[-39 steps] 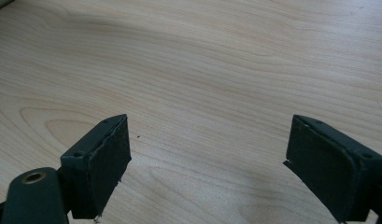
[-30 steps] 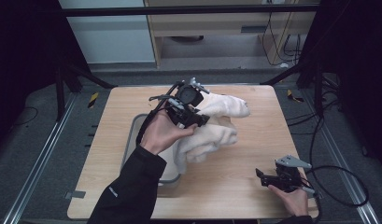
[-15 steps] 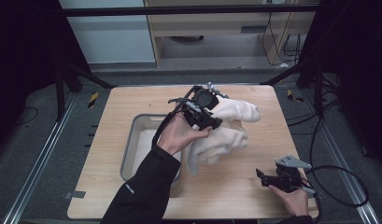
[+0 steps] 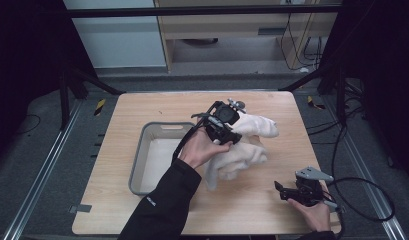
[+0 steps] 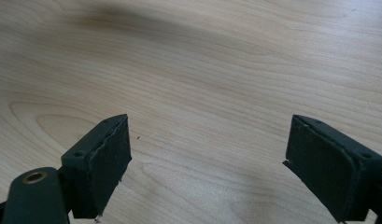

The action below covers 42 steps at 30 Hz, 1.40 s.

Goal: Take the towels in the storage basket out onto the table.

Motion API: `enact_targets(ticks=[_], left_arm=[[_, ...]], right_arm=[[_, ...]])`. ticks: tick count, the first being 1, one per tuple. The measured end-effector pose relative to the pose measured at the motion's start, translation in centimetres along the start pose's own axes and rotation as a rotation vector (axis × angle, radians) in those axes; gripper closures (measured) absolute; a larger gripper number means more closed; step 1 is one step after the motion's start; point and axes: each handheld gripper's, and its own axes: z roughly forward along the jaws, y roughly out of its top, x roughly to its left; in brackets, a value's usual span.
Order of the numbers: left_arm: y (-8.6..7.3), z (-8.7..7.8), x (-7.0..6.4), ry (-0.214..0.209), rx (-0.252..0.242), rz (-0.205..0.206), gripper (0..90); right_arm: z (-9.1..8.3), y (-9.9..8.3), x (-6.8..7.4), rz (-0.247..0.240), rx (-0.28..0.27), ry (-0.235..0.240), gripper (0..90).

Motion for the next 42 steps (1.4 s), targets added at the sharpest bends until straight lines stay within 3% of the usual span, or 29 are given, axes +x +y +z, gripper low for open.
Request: enact_targets(ticks=[14, 33, 42], left_arm=[[-2.1, 3.8, 0.9, -0.013, 0.022, -0.038, 72.7], [-4.2, 7.7, 0.5, -0.029, 0.082, -0.04, 71.2], [-5.0, 8.3, 0.6, -0.021, 0.093, -0.047, 66.0]], right_arm=[[0.0, 0.0, 0.0, -0.007, 0.001, -0.001, 14.0], [0.0, -0.1, 0.0, -0.011, 0.001, -0.002, 14.0], [0.0, -0.2, 0.0, -0.012, 0.004, -0.003, 14.0]])
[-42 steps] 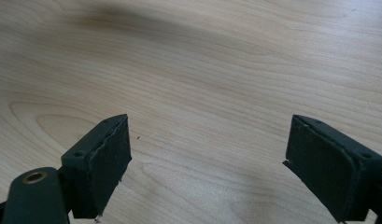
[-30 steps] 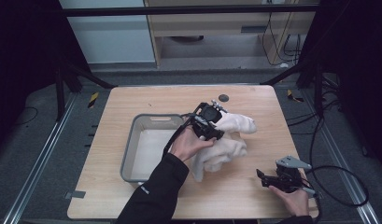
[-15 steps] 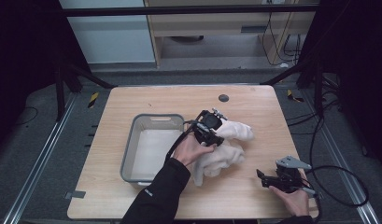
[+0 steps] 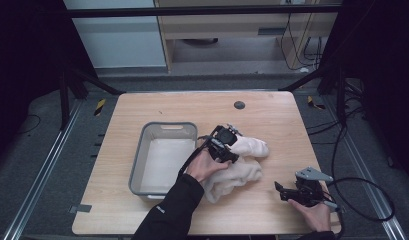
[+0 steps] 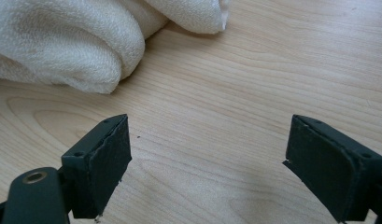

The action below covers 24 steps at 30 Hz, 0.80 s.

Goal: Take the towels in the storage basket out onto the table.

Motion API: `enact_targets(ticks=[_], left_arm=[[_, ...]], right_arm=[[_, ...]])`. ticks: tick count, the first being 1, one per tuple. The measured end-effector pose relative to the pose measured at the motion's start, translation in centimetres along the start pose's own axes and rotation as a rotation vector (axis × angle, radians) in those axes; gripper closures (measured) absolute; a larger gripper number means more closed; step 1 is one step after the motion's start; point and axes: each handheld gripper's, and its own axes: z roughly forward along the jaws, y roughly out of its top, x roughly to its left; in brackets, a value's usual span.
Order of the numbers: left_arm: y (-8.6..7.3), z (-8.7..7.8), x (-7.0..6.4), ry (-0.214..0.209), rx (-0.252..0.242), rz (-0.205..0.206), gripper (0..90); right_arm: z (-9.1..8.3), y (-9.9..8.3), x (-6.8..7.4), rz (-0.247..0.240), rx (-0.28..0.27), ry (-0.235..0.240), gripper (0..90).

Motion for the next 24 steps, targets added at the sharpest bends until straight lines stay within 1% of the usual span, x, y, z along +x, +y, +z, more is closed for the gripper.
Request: enact_targets(ticks=[2, 5, 8, 13, 16, 18, 21, 24], left_arm=[[-0.2, 0.3, 0.1, 0.008, 0.007, 0.0, 62.9], [-0.5, 0.4, 0.3, 0.0, 0.006, -0.007, 58.8], [-0.6, 0.3, 0.5, -0.005, -0.004, -0.012, 51.3], [-0.9, -0.3, 0.5, -0.001, -0.032, -0.007, 38.9], [-1.1, -1.0, 0.7, 0.008, -0.058, 0.0, 34.4], [-1.3, -1.6, 0.8, 0.004, -0.082, -0.002, 32.4], [-1.7, -2.7, 0.9, 0.008, -0.126, 0.014, 28.7], [-2.1, -3.9, 1.0, 0.004, -0.161, 0.018, 27.0]], right_arm=[[0.0, 0.0, 0.0, -0.001, 0.0, 0.0, 14.0], [0.0, 0.0, 0.0, -0.008, -0.002, 0.001, 14.0], [0.1, 0.0, 0.0, -0.008, -0.002, 0.001, 13.9], [0.0, 0.0, 0.0, -0.006, -0.001, -0.003, 13.7], [0.0, 0.0, 0.0, -0.006, -0.001, -0.004, 13.3], [0.0, 0.0, 0.0, -0.006, -0.002, -0.005, 13.1], [0.0, 0.0, 0.0, -0.003, -0.005, -0.007, 12.9], [0.0, 0.0, 0.0, -0.003, -0.006, -0.007, 12.6]])
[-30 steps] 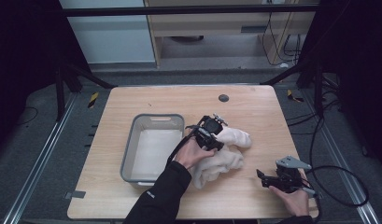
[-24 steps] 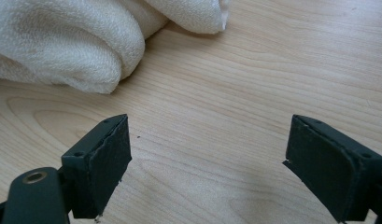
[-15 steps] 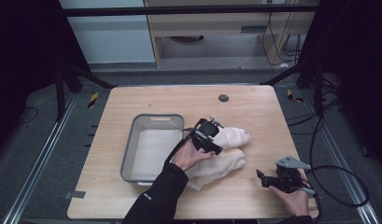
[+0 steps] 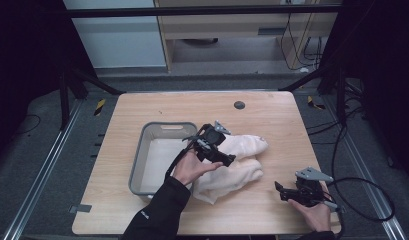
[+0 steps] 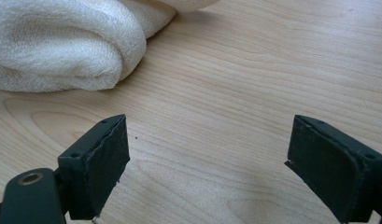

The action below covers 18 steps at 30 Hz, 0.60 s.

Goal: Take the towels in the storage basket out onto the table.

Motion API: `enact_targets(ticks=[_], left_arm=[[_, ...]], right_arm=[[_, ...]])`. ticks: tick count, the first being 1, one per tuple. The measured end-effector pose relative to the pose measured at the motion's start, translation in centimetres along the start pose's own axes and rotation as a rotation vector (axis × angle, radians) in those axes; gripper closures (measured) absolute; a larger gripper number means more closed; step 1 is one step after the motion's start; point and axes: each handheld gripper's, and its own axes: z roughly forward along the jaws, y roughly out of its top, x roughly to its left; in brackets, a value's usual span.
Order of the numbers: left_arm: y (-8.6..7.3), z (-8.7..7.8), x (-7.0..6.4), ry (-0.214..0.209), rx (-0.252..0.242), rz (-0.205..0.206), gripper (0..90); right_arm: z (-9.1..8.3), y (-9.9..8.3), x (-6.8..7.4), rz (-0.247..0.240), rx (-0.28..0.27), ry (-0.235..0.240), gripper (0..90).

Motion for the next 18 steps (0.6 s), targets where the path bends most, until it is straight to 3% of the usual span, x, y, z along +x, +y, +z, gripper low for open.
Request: enact_targets(ticks=[6, 11, 18], left_arm=[[-0.7, -2.8, 0.1, -0.012, -0.071, 0.005, 24.9], [-1.6, -4.9, 0.4, 0.011, -0.114, 0.007, 24.1], [-3.8, -7.2, 1.4, 0.031, -0.177, -0.028, 23.2]], right_arm=[[0.0, 0.0, 0.0, 0.004, 0.001, 0.001, 12.4], [-0.1, 0.0, 0.1, 0.015, 0.002, 0.004, 12.3], [-0.1, -0.1, 0.0, 0.007, -0.003, 0.0, 12.2]])
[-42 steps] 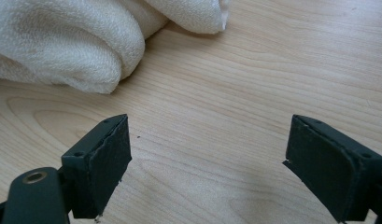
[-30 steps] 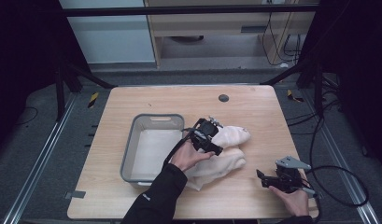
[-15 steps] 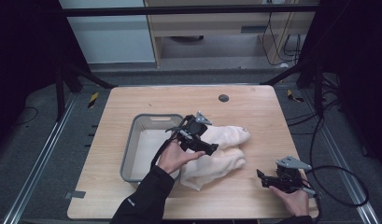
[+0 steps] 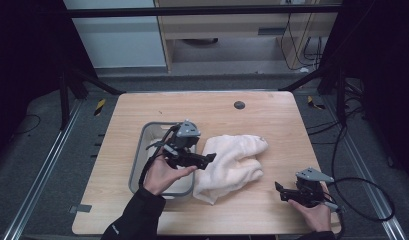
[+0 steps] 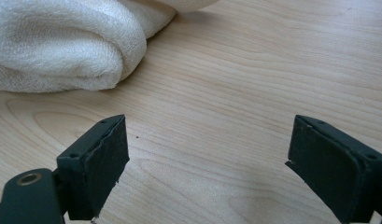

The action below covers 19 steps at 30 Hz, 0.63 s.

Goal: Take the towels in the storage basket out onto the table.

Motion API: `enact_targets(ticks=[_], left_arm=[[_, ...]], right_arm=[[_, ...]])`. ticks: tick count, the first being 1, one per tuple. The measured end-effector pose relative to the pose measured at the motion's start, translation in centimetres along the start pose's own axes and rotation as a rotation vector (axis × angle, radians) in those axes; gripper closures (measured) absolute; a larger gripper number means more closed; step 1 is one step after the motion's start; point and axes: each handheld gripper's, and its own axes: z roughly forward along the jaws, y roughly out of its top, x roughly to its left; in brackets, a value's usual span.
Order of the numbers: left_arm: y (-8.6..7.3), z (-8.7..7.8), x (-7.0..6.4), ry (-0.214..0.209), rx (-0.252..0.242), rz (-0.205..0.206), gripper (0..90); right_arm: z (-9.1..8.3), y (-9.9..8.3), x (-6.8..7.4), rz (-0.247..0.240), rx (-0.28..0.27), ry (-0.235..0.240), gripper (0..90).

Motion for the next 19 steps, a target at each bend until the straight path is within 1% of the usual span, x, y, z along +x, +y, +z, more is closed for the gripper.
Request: enact_targets(ticks=[3, 4, 6, 7, 15, 17, 19], left_arm=[[-1.3, -1.2, 0.9, 0.025, -0.03, -0.021, 22.4], [-1.6, -1.4, 1.2, 0.03, -0.034, -0.028, 22.3], [-2.5, -2.1, 1.9, 0.052, -0.04, -0.044, 22.3], [-3.0, -2.5, 2.3, 0.063, -0.045, -0.055, 22.3], [-7.4, -6.1, 5.4, 0.143, -0.11, -0.148, 22.3], [-8.3, -6.9, 6.0, 0.163, -0.119, -0.16, 22.3], [-9.5, -7.8, 6.7, 0.18, -0.141, -0.185, 22.3]], right_arm=[[0.0, 0.0, 0.0, 0.0, 0.0, -0.001, 12.2], [0.0, 0.0, 0.0, 0.003, -0.001, 0.001, 12.2], [-0.2, 0.0, 0.1, 0.018, 0.002, 0.005, 12.2], [-0.1, 0.0, 0.0, 0.006, -0.002, 0.0, 12.2], [-0.2, -0.1, 0.1, 0.015, -0.003, 0.003, 12.2], [-0.3, -0.1, 0.1, 0.017, -0.003, 0.002, 12.1], [-0.3, -0.1, 0.2, 0.026, -0.005, 0.003, 12.0]])
